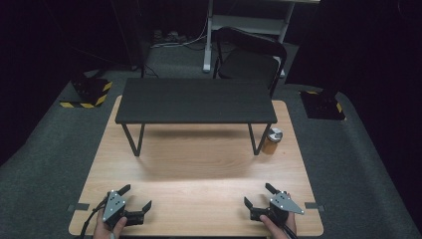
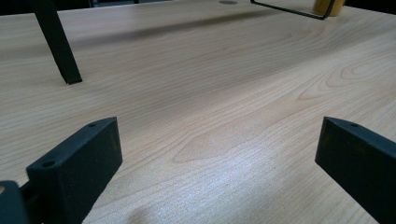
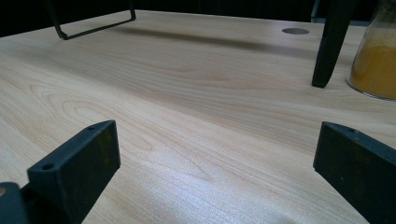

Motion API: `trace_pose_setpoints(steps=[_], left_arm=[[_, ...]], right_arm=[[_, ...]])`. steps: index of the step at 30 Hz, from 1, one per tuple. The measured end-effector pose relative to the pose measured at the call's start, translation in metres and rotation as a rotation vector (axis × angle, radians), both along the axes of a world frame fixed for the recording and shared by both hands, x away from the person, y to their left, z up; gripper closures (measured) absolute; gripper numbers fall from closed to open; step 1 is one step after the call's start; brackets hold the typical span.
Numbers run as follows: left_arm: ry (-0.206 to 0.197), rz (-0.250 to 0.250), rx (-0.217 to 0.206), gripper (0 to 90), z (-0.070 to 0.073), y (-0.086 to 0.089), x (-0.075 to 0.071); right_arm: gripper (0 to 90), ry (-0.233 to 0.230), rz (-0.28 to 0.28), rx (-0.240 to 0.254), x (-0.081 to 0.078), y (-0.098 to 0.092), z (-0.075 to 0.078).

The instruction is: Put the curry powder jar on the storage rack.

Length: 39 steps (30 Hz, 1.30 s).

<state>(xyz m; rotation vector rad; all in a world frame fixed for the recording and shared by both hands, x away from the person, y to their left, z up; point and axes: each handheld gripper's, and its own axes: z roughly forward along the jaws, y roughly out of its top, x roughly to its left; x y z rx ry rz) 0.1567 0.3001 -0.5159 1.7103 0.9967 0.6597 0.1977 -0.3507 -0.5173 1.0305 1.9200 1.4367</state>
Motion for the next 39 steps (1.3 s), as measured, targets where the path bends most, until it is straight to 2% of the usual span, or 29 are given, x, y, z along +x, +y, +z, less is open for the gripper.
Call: trace_pose_setpoints(steps=[15,19,24,29,35,39], left_arm=[[0.005,-0.004,-0.006,0.7,0.000,0.001,0.000],[0.010,-0.004,-0.010,0.7,0.000,0.001,0.001],[0.009,-0.004,-0.010,0.7,0.000,0.002,0.001],[0.009,-0.003,-0.016,0.7,0.000,0.002,0.001],[0.009,-0.002,-0.019,0.7,0.000,0.002,0.001],[0.009,-0.001,-0.024,0.7,-0.001,0.003,0.000]], right_arm=[[0.2,-0.021,0.019,-0.019,-0.001,0.000,0.000],[0.2,-0.038,0.010,-0.003,-0.003,-0.001,0.002],[0.2,-0.072,-0.041,0.035,-0.009,-0.005,0.011],[0.2,-0.097,-0.109,0.072,-0.006,-0.014,0.023],[0.1,-0.096,-0.172,0.064,0.003,-0.018,0.032],[0.2,-0.081,-0.209,0.046,0.016,-0.022,0.037]])
